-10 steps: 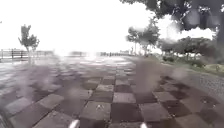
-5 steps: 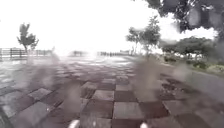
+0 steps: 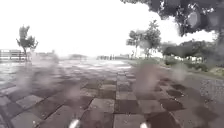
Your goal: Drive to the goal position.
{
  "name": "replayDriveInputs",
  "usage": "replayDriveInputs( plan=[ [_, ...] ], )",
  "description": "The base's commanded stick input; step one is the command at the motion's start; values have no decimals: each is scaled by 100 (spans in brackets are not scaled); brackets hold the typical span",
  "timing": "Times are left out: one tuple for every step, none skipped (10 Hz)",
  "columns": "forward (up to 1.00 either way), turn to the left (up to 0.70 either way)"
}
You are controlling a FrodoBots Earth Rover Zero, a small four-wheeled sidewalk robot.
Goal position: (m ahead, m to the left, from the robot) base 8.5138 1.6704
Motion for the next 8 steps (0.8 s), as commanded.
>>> replayDriveInputs(
  plan=[
    [70,0],
    [70,0],
    [70,0],
    [70,0],
    [70,-14],
    [70,-27],
    [70,-27],
    [70,-26]
  ],
)
